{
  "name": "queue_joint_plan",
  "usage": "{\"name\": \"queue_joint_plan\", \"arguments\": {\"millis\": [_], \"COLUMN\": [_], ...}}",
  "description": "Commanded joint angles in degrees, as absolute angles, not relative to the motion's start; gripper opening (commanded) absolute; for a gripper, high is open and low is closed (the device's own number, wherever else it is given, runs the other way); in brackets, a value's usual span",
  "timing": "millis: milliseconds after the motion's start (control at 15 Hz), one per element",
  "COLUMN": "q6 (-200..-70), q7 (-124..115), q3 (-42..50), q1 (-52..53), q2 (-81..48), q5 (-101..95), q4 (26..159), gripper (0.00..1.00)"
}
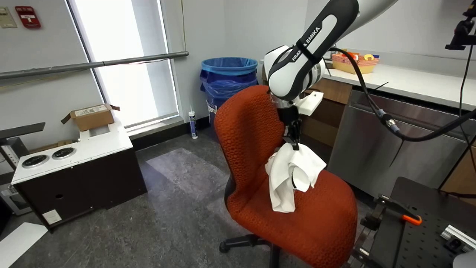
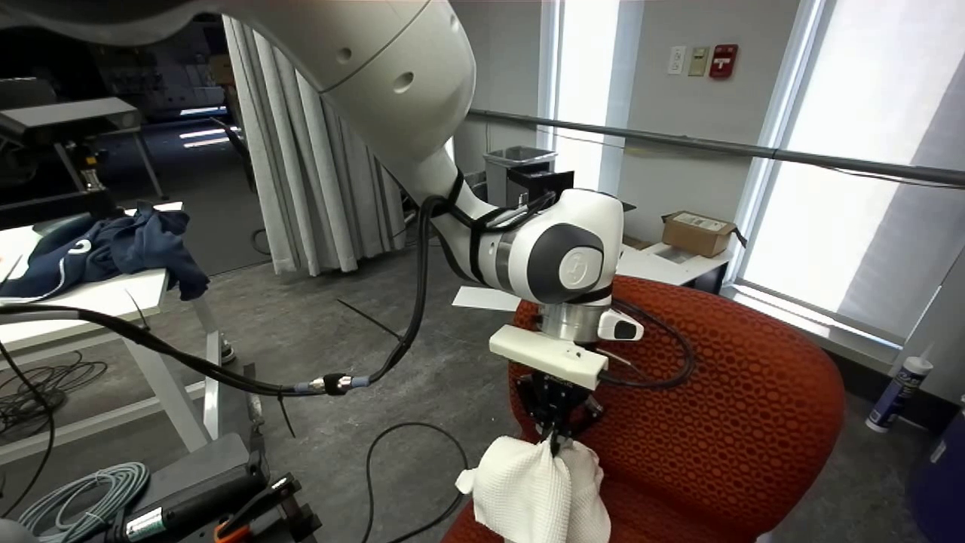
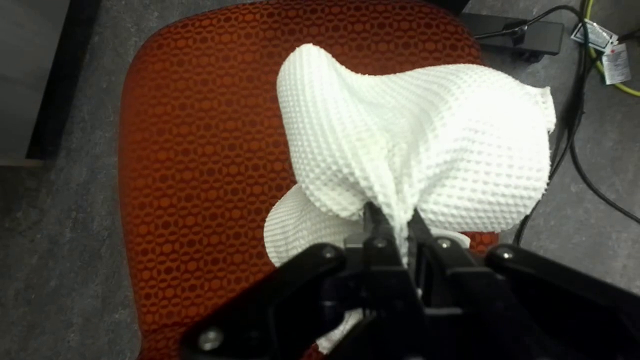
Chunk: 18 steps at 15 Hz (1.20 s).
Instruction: Put the towel on the seat of the chair
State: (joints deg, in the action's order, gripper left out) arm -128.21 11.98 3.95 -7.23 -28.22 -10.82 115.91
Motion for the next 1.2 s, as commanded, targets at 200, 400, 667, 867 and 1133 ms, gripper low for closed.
{"name": "queue_joint_plan", "arguments": {"millis": [200,400,667,867,1133], "q6": [-127.7,-127.9,-127.7,-131.1,-138.0], "q7": [11.5,10.2,8.0,4.2,-3.0], "q3": [4.3,5.3,6.6,8.4,10.7], "q1": [-7.3,-6.9,-6.3,-4.7,-2.6], "q2": [-30.5,-33.2,-36.9,-38.4,-39.1], "q5": [-10.3,-11.6,-13.0,-15.6,-17.9], "q4": [115.0,114.3,112.9,112.7,111.9], "gripper": [0.0,0.0,0.0,0.0,0.0]}}
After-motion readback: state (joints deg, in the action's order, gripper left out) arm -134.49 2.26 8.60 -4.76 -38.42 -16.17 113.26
